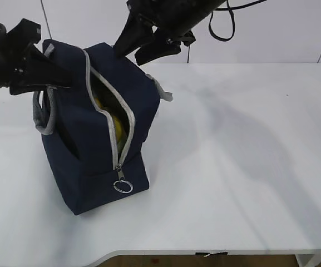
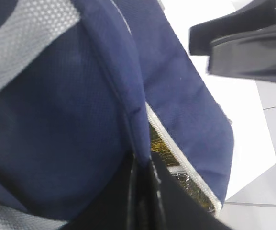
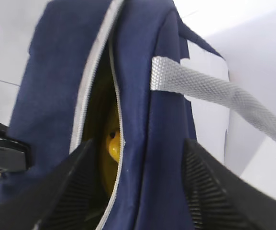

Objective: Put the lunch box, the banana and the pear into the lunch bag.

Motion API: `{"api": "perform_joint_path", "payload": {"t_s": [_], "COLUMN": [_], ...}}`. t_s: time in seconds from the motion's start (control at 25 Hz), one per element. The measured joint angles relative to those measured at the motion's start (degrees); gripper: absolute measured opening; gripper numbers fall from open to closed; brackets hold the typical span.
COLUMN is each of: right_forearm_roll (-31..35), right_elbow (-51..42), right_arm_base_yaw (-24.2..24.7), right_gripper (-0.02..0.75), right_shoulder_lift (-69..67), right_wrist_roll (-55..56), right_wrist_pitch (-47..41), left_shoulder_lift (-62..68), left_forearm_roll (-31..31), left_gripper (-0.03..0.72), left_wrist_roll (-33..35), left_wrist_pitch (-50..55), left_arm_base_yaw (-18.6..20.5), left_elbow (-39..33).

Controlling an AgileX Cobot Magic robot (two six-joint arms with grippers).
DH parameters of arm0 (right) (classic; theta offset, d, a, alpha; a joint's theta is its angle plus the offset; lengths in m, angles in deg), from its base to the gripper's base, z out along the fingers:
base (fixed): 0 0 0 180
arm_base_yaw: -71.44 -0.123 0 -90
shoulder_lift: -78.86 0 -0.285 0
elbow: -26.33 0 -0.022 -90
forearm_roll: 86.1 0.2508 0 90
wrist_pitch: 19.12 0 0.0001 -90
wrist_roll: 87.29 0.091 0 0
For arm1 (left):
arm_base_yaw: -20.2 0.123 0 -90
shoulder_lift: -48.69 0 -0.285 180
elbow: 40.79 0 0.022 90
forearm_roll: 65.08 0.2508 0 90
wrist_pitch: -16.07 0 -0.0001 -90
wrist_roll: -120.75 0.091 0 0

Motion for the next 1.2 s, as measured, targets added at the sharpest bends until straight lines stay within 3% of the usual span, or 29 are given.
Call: {"api": "perform_joint_path", "payload": {"t_s": [0.24,0.68,1.2], "right_forearm_roll": [-0.8,-1.7,-0.7], "right_elbow": [0.0,0.0,0.0], "right_arm_base_yaw": [-0.4,-0.4,-0.4], "right_gripper": [0.452,0.249,0.24], "right_shoulder_lift": [-0.6,-0.6,-0.6], "right_wrist_roll": [-0.4,-1.3,-1.4], "right_wrist_pitch": [0.0,0.0,0.0], "left_shoulder_lift": [0.0,0.0,0.0], "left_forearm_roll": [0.0,0.0,0.0], "left_gripper": [0.004,0.004,0.004], "left_wrist_roll": [0.0,0.0,0.0], "left_wrist_pitch": [-0.7,-2.0,-2.8], "left_arm_base_yaw": [0.0,0.0,0.0], "left_elbow": [0.0,0.0,0.0]}}
